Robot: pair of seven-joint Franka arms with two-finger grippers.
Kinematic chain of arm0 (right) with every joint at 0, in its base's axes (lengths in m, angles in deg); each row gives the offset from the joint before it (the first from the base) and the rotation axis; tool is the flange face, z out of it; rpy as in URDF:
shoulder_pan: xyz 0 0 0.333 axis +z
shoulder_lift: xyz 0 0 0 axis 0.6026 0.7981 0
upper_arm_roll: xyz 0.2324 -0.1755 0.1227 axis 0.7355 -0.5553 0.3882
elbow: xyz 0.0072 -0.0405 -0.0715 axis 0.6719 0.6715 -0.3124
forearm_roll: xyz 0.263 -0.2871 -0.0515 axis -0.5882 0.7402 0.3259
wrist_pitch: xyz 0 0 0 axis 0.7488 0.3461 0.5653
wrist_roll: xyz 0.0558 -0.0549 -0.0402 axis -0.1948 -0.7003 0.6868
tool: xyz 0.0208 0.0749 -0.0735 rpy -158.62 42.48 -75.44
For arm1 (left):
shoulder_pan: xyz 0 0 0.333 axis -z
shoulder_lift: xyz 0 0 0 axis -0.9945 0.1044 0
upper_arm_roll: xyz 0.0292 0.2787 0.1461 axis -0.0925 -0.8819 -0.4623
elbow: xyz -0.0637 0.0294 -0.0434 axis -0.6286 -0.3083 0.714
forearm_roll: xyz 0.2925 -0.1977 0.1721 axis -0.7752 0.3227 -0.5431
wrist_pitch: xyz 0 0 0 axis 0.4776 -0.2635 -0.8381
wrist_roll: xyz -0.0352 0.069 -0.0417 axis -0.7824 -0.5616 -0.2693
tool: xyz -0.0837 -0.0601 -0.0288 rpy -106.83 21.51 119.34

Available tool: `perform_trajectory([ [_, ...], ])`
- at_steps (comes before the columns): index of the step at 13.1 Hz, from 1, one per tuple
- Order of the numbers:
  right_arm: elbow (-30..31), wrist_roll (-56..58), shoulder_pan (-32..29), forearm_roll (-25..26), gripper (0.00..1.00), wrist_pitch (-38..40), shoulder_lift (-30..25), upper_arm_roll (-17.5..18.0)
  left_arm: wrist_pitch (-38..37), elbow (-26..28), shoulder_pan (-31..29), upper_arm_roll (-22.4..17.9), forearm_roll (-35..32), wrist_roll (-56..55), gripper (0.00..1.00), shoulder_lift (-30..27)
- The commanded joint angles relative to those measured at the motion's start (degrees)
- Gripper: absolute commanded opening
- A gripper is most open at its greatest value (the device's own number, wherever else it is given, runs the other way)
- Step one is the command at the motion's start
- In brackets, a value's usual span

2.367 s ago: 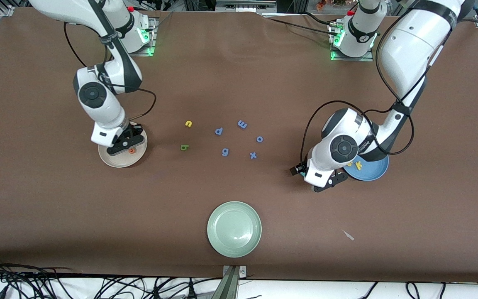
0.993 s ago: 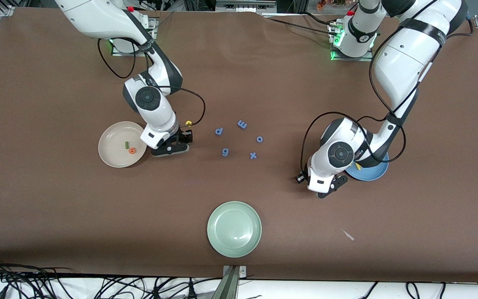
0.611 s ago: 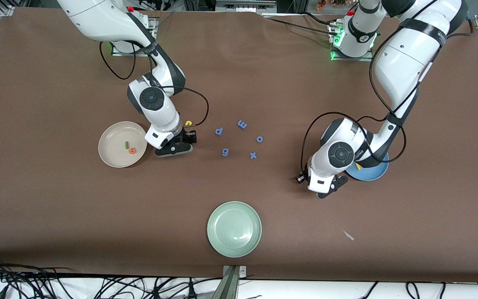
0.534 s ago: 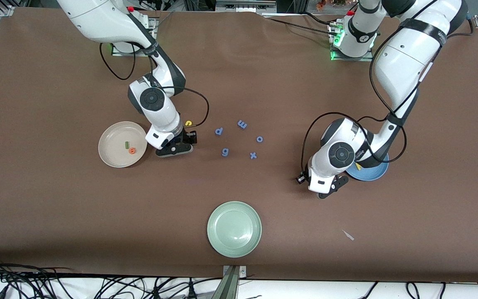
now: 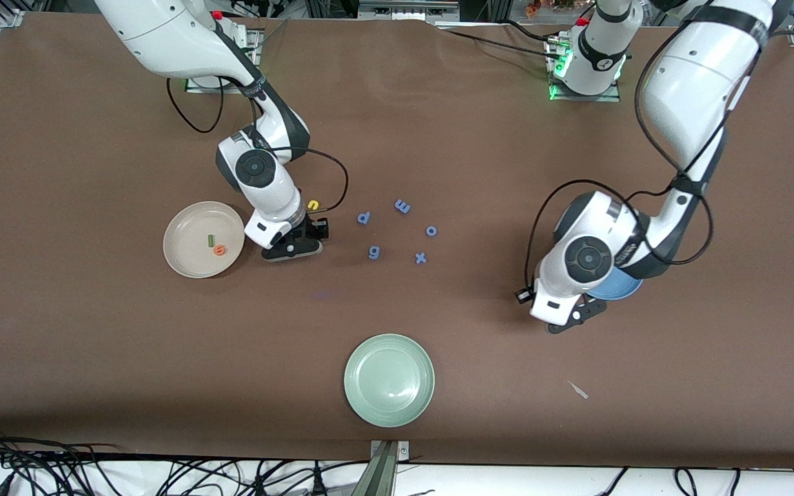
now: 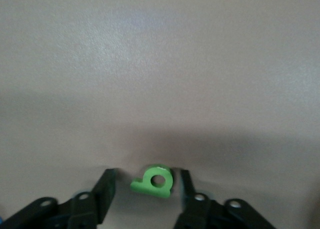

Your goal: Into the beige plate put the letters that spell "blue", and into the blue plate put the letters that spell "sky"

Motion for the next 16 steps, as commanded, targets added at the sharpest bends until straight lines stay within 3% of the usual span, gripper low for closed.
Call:
perform_trajectory([
  [1, 1.48, -0.98, 0.32, 0.47, 0.45, -2.39, 0.15, -0.22, -4.40, 1.59, -4.95, 0.13, -0.74, 10.63, 0.08, -3.66],
  [4, 1.57, -0.46, 0.14, 0.65, 0.24, -2.40, -0.12, -0.39, -4.94, 4.57, -10.58, 0.13, -1.00, 22.40, 0.08, -4.46],
  [7, 1.49, 2.60, 0.06, 0.65, 0.22, -1.44, -1.78, -2.05, -5.03, 7.56, -12.61, 0.04, -1.79, 26.48, 0.13, -4.46],
  [8, 1.23, 5.58, -0.03, 0.65, 0.22, 1.27, -3.27, -3.46, -5.38, 8.26, -12.61, 0.13, -1.79, 26.58, 0.24, -4.46],
  [9, 0.79, 10.31, -0.12, 0.65, 0.22, 4.95, -4.76, -5.04, -5.47, 8.36, -12.70, 0.13, -1.79, 27.10, 0.66, -4.46],
  [10, 0.52, 15.40, -0.12, 0.56, 0.22, 7.77, -5.82, -6.97, -5.55, 8.36, -12.70, 0.13, -1.79, 27.97, 1.00, -4.55],
  [13, 1.31, 27.48, -0.21, 0.38, 0.22, 10.86, -8.02, -13.12, -6.08, 7.75, -12.70, 0.22, -1.70, 28.68, 1.00, -5.43],
  [16, 1.92, 27.06, -0.30, 0.38, 0.23, 16.23, -9.43, -14.01, -7.48, 6.95, -12.18, 0.48, -1.53, 28.60, 1.00, -8.49],
])
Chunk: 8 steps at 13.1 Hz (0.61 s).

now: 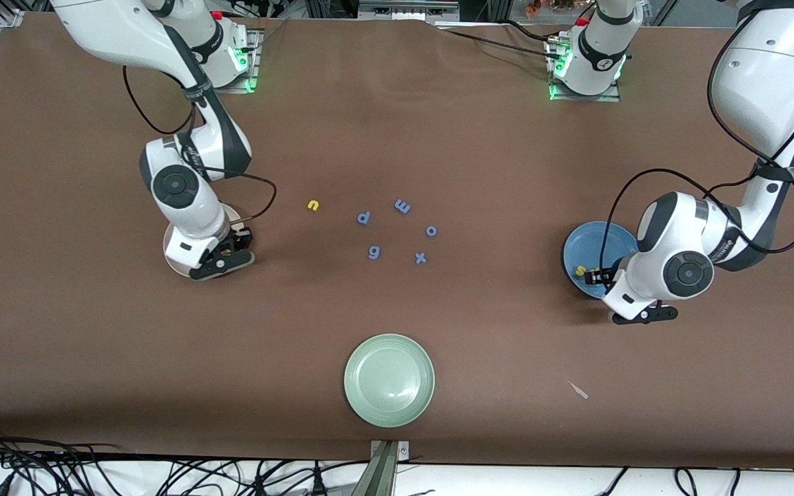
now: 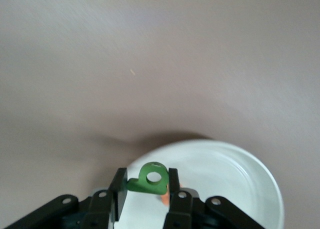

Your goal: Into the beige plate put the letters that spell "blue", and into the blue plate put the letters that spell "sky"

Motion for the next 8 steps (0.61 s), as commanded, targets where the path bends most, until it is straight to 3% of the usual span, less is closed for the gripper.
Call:
perform_trajectory([
  [1, 3.71, 0.49, 0.62, 0.04, 0.35, 1.09, -1.92, -1.44, -3.37, -0.05, 0.81, 0.54, -1.07, 0.87, 1.00, -5.04],
  [3, 7.49, 0.05, 0.53, -0.49, 0.64, -4.61, -2.01, -1.88, -7.15, -2.32, -0.06, 4.48, -0.89, 2.01, 1.00, -6.72],
  [6, 9.09, -3.35, 0.62, -0.84, 0.74, -6.49, -2.36, -1.97, -8.31, -5.14, 0.55, 5.99, -0.63, 6.84, 1.00, -10.66],
  [8, 8.92, -11.33, 0.62, -0.84, 0.74, -3.87, -3.93, 0.91, -9.09, -7.24, -0.06, 7.92, -0.54, 7.29, 1.00, -13.39],
])
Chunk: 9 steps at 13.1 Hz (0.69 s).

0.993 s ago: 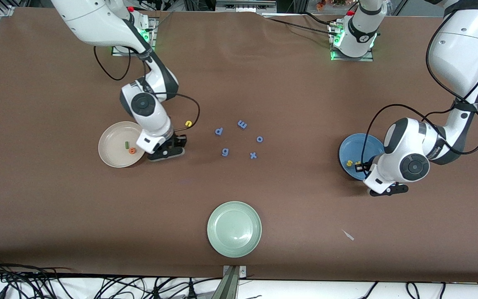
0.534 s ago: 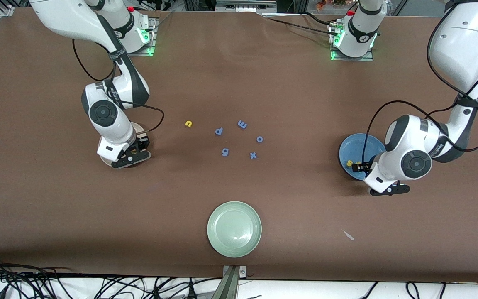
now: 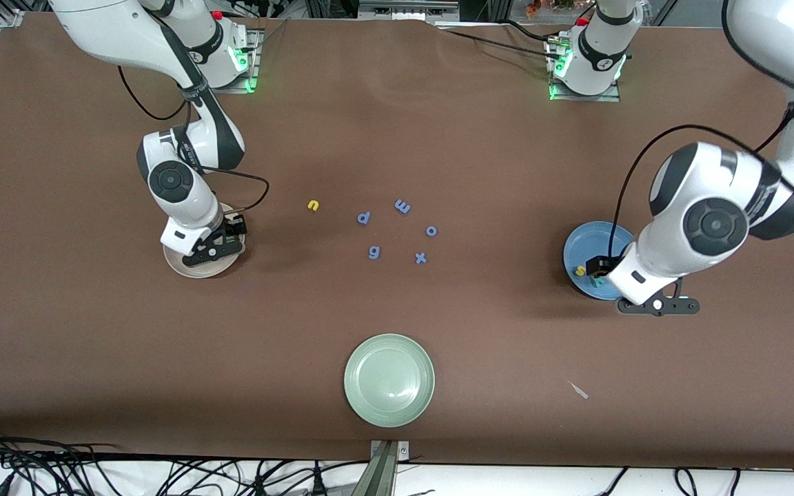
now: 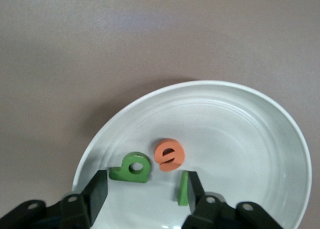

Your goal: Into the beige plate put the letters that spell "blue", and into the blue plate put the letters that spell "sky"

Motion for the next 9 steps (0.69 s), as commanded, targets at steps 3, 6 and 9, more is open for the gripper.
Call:
perform_trajectory([
  [3, 1.59, -20.05, 0.54, -0.62, 0.74, 4.79, -5.18, 7.71, -5.21, -7.74, -1.53, 0.57, 8.21, 2.42, 1.00, -5.77],
  [6, 2.30, -30.73, 0.54, -0.62, 0.74, 5.58, -6.76, 12.29, -7.86, -7.33, 2.56, -8.18, 10.43, 7.30, 1.00, -11.29],
  [9, 2.73, -33.01, 0.45, -1.23, 0.74, 9.09, -9.22, 12.74, -8.39, -2.86, 10.30, -21.64, 16.23, 14.27, 1.00, -17.00],
])
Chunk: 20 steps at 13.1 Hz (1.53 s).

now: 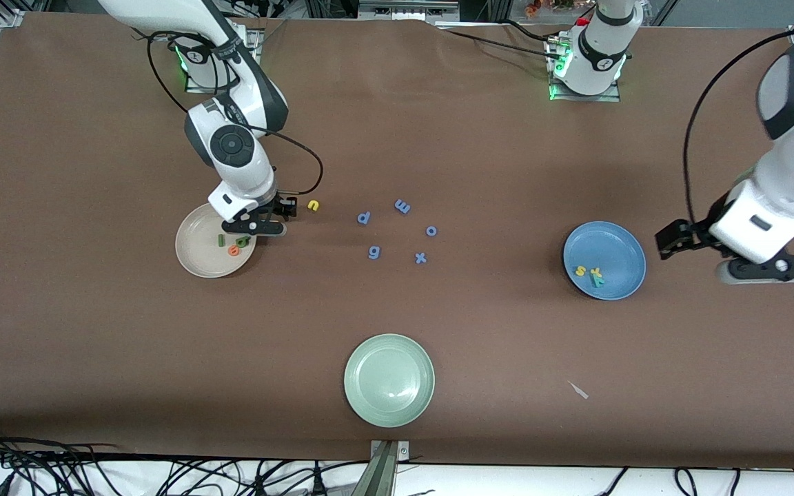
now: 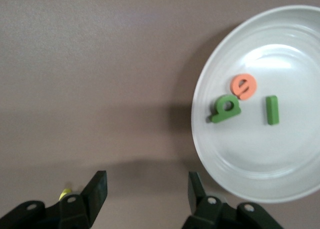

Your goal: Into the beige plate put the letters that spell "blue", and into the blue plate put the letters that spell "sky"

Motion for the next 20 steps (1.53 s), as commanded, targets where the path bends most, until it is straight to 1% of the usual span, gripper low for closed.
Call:
perform_trajectory([
  [1, 3.07, -4.41, -0.40, -2.80, 0.74, 1.39, -4.24, 0.89, 0.25, 7.68, 6.28, -9.91, 4.41, 4.32, 1.00, -7.14],
  [2, 3.69, -6.08, -0.40, -4.99, 0.73, 0.95, -4.51, 1.50, 0.43, 10.32, 7.25, -11.68, 4.68, 4.41, 1.00, -9.16],
  [4, 4.66, -8.11, -0.31, -7.64, 0.73, -1.15, -4.86, 1.86, 1.74, 13.24, 10.14, -14.85, 5.90, 4.41, 1.00, -12.94],
  [5, 5.88, -10.12, -0.31, -8.00, 0.73, -3.86, -4.86, 1.95, 2.62, 14.90, 10.77, -15.30, 5.91, 4.41, 1.00, -14.79],
  [6, 6.85, -11.62, -0.40, -8.00, 0.73, -5.89, -4.78, 2.82, 3.84, 18.05, 10.95, -15.30, 6.00, 4.50, 1.00, -17.33],
  [7, 7.03, -13.29, -0.31, -8.00, 0.73, -7.21, -4.43, 3.70, 5.68, 21.21, 11.39, -15.31, 6.00, 4.59, 1.00, -19.53],
  [8, 7.12, -15.31, -0.31, -8.00, 0.73, -8.45, -3.81, 4.32, 6.05, 22.81, 12.00, -15.31, 5.91, 5.63, 1.00, -21.12],
  [9, 7.12, -16.72, -0.22, -8.00, 0.73, -9.94, -2.76, 5.63, 6.05, 23.00, 12.09, -15.22, 5.82, 7.91, 1.00, -21.57],
  [10, 7.12, -17.78, -0.05, -8.00, 0.73, -11.69, -1.62, 6.08, 6.05, 22.92, 12.01, -15.22, 5.91, 9.76, 1.00, -21.57],
  [12, 7.12, -18.93, 1.09, -8.00, 0.73, -15.30, 0.66, 6.08, 4.40, 22.31, 12.01, -14.78, 6.08, 9.34, 1.00, -21.40],
  [14, 7.12, -19.81, 2.06, -7.83, 0.73, -18.38, 2.69, 6.08, 0.36, 19.94, 11.39, -14.86, 8.36, 7.67, 1.00, -20.09],
  [16, 7.12, -19.90, 3.46, -7.74, 0.70, -20.49, 4.27, 5.82, -2.81, 16.78, 11.39, -14.87, 7.93, 7.66, 1.00, -18.24],
  [17, 7.12, -19.90, 3.47, -7.74, 0.70, -21.80, 5.23, 5.73, -3.61, 15.89, 11.56, -14.87, 7.67, 7.66, 1.00, -17.71],
  [20, 7.12, -19.73, 3.47, -6.95, 0.70, -23.40, 6.30, 4.94, -4.76, 15.53, 12.01, -14.69, 7.75, 7.75, 1.00, -17.62],
])
